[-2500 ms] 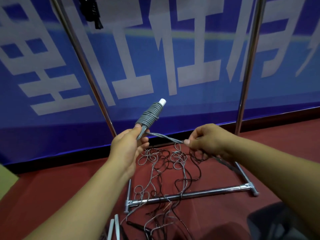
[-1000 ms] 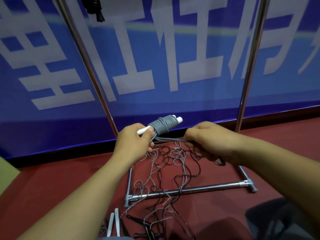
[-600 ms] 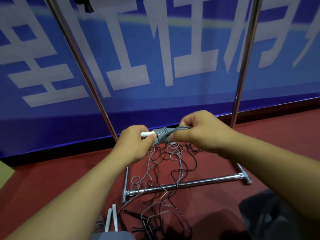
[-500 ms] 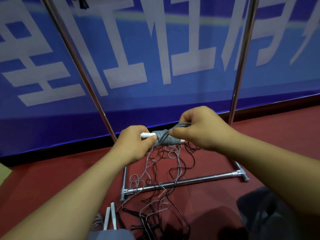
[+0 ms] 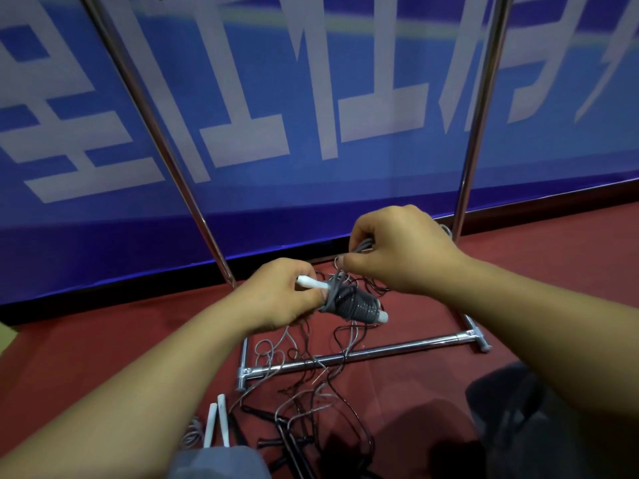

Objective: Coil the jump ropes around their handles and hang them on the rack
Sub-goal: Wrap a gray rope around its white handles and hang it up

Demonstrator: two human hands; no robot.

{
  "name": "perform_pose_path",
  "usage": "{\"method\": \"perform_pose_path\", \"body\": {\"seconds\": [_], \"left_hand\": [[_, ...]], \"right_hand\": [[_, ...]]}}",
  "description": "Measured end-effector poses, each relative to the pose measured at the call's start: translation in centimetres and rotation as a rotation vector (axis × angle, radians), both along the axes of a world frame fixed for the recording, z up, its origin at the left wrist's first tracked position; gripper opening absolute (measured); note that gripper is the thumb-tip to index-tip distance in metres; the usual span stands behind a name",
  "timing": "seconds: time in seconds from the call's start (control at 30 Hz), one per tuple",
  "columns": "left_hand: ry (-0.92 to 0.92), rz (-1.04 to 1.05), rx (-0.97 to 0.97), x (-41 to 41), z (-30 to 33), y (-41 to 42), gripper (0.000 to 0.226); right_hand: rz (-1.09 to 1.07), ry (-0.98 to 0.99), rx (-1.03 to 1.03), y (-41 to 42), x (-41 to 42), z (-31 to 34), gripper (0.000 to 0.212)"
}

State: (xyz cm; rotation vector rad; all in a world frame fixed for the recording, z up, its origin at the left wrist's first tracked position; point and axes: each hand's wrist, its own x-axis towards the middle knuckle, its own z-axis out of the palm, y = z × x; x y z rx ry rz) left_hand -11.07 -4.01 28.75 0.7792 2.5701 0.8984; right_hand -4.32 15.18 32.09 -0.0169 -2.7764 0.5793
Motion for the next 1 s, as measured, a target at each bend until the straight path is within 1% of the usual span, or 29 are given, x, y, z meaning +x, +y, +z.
{"method": "perform_pose_path", "body": {"seconds": [0.2,0.27,0.3,0.33,0.37,0.47,0.5,0.57,0.73,0.87,1.0], "left_hand": [[-0.06,-0.097,0.015,0.4,0.2,0.1,0.023],[-0.056,-0.112,0.0,0.5,0.2,0.2,0.024],[-0.046,-0.117,-0.016,0.6,0.3,0.2,0.024],[-0.038,-0.12,-0.029,0.7,0.3,0.2,0.024],[-0.036,-0.12,-0.033,0.7,0.3,0.1,0.024],[-0.042,-0.121,0.002,0.7,0.5,0.3,0.024],[-0.046,-0.123,0.023,0.6,0.6,0.4,0.023],[-0.058,-0.133,0.061,0.7,0.8,0.6,0.02],[-0.035,-0.194,0.067,1.0,0.8,1.2,0.019],[0.045,-0.197,0.037,1.0,0.5,1.2,0.02],[0.124,-0.251,-0.036,1.2,0.6,1.2,0.016]], "right_hand": [[-0.013,-0.072,-0.118,0.4,-0.4,0.1,0.015],[-0.018,-0.129,-0.181,0.6,-0.5,0.2,0.012],[-0.016,-0.172,-0.25,0.6,-0.5,0.3,0.01],[-0.009,-0.217,-0.361,0.7,-0.4,0.3,0.005],[-0.004,-0.258,-0.501,0.7,-0.4,0.4,0.006],[-0.018,-0.353,-0.898,0.8,-0.5,0.7,0.019],[-0.037,-0.362,-0.996,0.7,-0.6,0.8,0.022],[-0.084,-0.379,-1.128,0.7,-0.8,0.9,0.025],[-0.114,-0.506,-1.244,1.1,-1.1,0.6,0.029],[-0.126,-0.613,-1.315,1.8,-1.6,0.5,0.023],[-0.098,-0.691,-1.381,2.0,-2.0,0.2,0.02]]}}
